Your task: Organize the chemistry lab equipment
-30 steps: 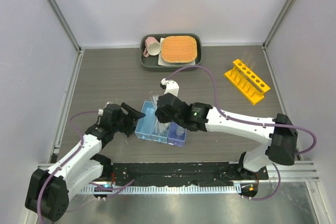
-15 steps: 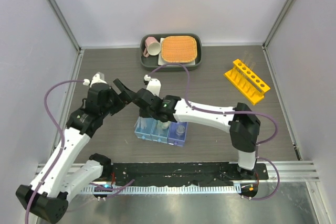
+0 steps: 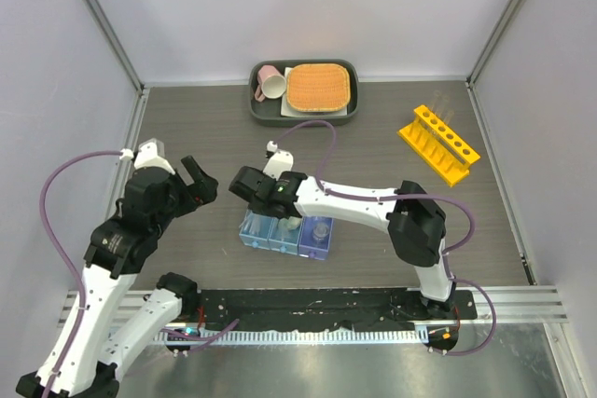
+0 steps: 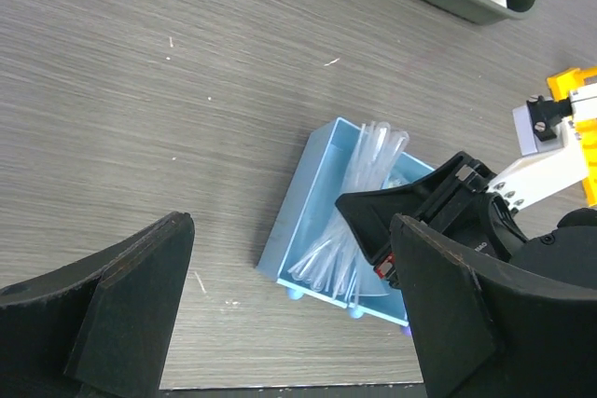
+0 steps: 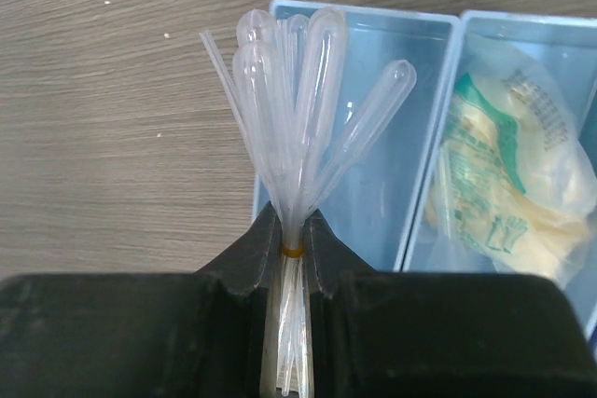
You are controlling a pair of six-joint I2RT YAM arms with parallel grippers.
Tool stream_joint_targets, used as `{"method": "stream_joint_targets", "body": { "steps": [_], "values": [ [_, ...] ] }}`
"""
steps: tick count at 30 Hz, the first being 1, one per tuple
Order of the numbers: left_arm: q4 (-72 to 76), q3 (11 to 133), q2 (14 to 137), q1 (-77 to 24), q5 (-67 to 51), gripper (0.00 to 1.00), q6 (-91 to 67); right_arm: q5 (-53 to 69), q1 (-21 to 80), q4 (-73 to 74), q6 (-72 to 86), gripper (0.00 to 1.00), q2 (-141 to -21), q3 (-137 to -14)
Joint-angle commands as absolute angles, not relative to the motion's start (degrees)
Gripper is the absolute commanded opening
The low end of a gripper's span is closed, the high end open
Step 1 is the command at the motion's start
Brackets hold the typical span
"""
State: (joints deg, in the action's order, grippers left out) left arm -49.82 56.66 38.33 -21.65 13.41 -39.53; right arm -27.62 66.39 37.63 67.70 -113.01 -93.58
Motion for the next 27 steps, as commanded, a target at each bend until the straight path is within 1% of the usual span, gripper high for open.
{"method": "stream_joint_targets", "body": {
  "steps": [1, 10, 17, 23, 24, 25, 27],
  "values": [
    [-51.5, 58.1, 37.18, -21.62, 14.24, 0.92, -36.56, -32.17, 66.97, 42.79, 75.66, 0.01, -112.59, -93.34],
    [-51.42, 56.25, 35.86, -21.62, 12.74, 0.92, -36.3, -31.03, 66.97, 44.74, 78.31, 0.01, -117.59, -94.3],
    [-51.33, 55.37, 34.9, -21.62, 12.04, 0.92, -36.04, -29.62, 66.88, 47.9, 76.03, 0.01, -124.79, -100.28],
    [-51.24, 54.49, 34.45, -21.62, 11.51, 0.92, -36.04, -28.83, 66.8, 47.99, 74.45, 0.01, -127.18, -102.3],
    [-51.15, 54.41, 34.54, -21.62, 11.77, 0.92, -35.95, -28.83, 66.8, 48.08, 74.1, 0.02, -127.09, -102.57],
    [-51.15, 54.32, 34.63, -21.71, 11.78, 0.92, -35.77, -29.26, 66.8, 48.25, 73.92, 0.09, -126.83, -102.74],
    [-51.24, 54.23, 34.54, -21.62, 11.86, 0.92, -35.68, -29.88, 66.88, 48.86, 73.57, 0.18, -126.04, -103.36]
  ]
}}
